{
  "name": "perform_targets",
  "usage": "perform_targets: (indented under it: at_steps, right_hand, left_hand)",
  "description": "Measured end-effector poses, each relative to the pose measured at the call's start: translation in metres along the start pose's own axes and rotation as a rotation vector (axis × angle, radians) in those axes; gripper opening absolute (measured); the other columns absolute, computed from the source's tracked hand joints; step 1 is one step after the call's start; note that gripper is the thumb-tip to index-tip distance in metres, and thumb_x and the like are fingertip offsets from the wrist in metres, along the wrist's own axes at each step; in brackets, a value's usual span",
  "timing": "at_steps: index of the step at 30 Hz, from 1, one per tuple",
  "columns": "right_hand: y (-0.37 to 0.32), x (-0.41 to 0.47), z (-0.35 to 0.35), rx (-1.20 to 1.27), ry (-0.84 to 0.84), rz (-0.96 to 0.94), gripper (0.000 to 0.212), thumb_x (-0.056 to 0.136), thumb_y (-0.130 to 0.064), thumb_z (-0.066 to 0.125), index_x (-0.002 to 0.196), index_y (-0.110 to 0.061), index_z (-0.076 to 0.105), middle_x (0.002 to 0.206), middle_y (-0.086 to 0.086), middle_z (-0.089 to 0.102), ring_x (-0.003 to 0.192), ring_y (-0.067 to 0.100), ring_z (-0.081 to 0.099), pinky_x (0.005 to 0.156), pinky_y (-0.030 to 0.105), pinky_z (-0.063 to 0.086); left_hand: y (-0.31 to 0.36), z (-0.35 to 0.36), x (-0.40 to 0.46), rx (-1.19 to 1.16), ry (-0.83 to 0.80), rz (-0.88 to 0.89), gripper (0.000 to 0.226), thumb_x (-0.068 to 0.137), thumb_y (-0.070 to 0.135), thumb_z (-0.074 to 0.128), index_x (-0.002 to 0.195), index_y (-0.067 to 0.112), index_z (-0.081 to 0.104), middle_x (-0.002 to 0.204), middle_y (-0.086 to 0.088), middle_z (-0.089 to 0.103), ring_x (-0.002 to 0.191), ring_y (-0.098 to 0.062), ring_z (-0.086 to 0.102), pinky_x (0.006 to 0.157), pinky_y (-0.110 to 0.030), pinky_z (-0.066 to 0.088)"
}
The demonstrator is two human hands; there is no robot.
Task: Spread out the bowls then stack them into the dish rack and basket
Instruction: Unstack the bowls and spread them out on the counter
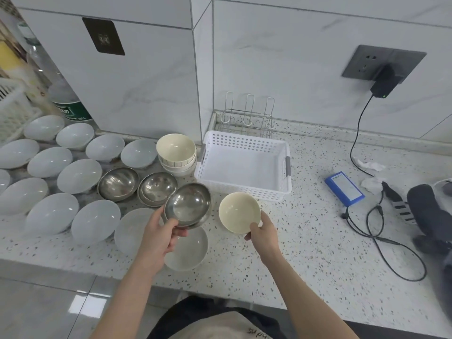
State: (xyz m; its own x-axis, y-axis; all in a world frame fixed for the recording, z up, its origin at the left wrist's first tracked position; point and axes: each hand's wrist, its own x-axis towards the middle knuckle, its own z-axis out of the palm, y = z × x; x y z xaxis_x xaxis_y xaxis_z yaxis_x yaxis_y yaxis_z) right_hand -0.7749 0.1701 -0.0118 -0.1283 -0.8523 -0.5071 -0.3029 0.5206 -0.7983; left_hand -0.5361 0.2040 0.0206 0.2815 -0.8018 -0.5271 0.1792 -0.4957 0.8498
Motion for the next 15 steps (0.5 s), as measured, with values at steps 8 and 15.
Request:
perform_targets:
  at_steps: [8,15]
  right_hand:
    - [-0.001,0.007,0.005,0.007,0.027,0.011,0.055,0.093,-0.009,0.039,0.145,-0.028,0.038,0.086,0.011,0.068,0.06,0.006,0.062,0.05,0.019,0.04]
    - [-0.004,0.01,0.011,0.012,0.026,0.002,0.053,0.093,-0.007,0.039,0.143,-0.026,0.04,0.089,0.012,0.067,0.057,0.006,0.061,0.046,0.015,0.041]
  left_hand:
    - [-0.006,-0.01,0.0,0.051,0.001,-0.008,0.049,0.095,0.004,0.054,0.139,0.026,0.048,0.073,-0.021,0.072,0.042,-0.008,0.049,0.032,-0.017,0.025]
    - [-0.014,-0.019,0.005,0.057,-0.015,-0.04,0.044,0.094,0.004,0.054,0.132,0.026,0.052,0.075,-0.023,0.073,0.042,-0.009,0.046,0.032,-0.018,0.024]
